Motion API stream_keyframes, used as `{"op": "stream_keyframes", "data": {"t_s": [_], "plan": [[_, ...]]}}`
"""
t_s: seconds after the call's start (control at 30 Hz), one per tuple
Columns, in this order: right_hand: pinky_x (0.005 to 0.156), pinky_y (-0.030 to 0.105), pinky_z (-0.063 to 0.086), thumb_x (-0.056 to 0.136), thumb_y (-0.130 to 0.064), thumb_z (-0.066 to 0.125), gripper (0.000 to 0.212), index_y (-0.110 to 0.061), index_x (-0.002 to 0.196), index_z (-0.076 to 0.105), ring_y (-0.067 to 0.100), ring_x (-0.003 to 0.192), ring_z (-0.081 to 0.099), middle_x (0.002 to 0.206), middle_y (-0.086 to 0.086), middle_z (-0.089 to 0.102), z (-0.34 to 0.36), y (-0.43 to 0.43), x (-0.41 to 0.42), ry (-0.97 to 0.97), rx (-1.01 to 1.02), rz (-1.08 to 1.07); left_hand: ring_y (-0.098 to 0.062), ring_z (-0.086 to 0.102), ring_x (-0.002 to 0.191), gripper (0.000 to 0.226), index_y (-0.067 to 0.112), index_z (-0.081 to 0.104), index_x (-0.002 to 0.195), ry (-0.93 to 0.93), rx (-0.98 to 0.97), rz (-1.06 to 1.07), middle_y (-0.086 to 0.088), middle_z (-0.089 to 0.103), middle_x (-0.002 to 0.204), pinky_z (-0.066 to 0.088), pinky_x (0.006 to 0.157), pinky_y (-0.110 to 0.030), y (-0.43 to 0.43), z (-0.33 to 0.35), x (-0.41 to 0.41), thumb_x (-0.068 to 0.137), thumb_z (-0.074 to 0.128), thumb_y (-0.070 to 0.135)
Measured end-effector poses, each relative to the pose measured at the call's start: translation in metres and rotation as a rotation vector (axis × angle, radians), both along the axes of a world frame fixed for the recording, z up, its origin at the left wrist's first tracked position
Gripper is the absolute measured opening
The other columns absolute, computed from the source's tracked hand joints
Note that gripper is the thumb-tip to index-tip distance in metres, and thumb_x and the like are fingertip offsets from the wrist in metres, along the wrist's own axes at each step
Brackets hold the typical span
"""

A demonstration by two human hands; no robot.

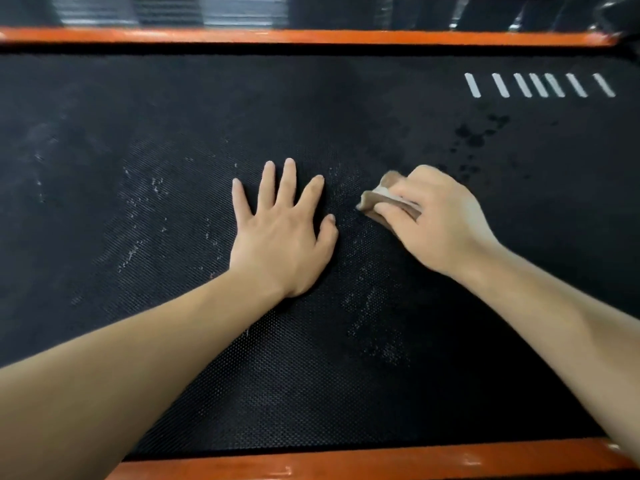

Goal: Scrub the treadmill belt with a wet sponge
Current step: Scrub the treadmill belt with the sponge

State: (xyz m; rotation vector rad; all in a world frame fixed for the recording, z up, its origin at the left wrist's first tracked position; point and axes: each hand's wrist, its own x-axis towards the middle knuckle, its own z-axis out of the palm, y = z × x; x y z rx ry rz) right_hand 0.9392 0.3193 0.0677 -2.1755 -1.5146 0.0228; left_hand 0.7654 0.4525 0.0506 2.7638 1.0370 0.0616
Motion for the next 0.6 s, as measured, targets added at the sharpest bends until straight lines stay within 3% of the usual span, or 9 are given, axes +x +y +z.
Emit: {"op": "stream_keyframes", "data": {"t_s": [0.17,0.23,0.33,0.5,0.6], "plan": [[0.078,0.039,0.047,0.097,-0.044,0.056,0.032,-0.019,0.111,0.070,0.035,0.097,0.058,0.095,0.002,0.050,0.002,0.037,0.046,-0.024,-0.011,-0.343,-0.028,-0.009,0.158,0.064,0.033,0.017,0.160,-0.002,-0.022,-0.006,-0.006,0.002,0.172,-0.006,0.123,-0.064,0.002,0.000,0.001,0.101,0.020,0.057],[0.074,0.039,0.047,0.095,-0.046,0.056,0.032,-0.021,0.109,0.068,0.033,0.091,0.058,0.093,0.001,0.048,-0.003,0.036,0.027,-0.091,-0.014,-0.237,-0.029,-0.008,0.158,0.065,0.032,0.018,0.159,-0.009,-0.011,-0.004,-0.006,0.003,0.172,-0.005,0.122,-0.064,0.001,-0.001,0.000,0.100,0.018,0.058],[0.070,0.037,0.045,0.094,-0.043,0.057,0.026,-0.024,0.107,0.070,0.025,0.084,0.056,0.088,-0.001,0.050,0.000,0.022,0.010,-0.008,-0.032,0.007,-0.030,-0.006,0.158,0.067,0.031,0.019,0.159,-0.021,-0.002,-0.004,-0.007,0.005,0.172,-0.004,0.122,-0.064,0.001,-0.001,0.001,0.098,0.017,0.058],[0.075,0.037,0.045,0.097,-0.042,0.052,0.033,-0.021,0.114,0.070,0.035,0.097,0.058,0.099,0.008,0.054,0.005,0.063,0.066,-0.066,-0.032,-0.382,-0.031,-0.006,0.158,0.069,0.031,0.018,0.159,-0.009,-0.003,-0.016,-0.008,0.005,0.172,-0.004,0.122,-0.065,0.003,-0.001,0.000,0.097,0.015,0.059],[0.072,0.037,0.045,0.095,-0.043,0.053,0.030,-0.023,0.109,0.071,0.027,0.087,0.054,0.093,0.004,0.052,-0.003,0.064,0.037,-0.090,-0.045,-0.111,-0.031,-0.007,0.158,0.068,0.030,0.018,0.159,-0.014,-0.007,-0.013,-0.008,0.004,0.172,-0.005,0.122,-0.065,0.003,0.000,0.000,0.097,0.015,0.059]]}}
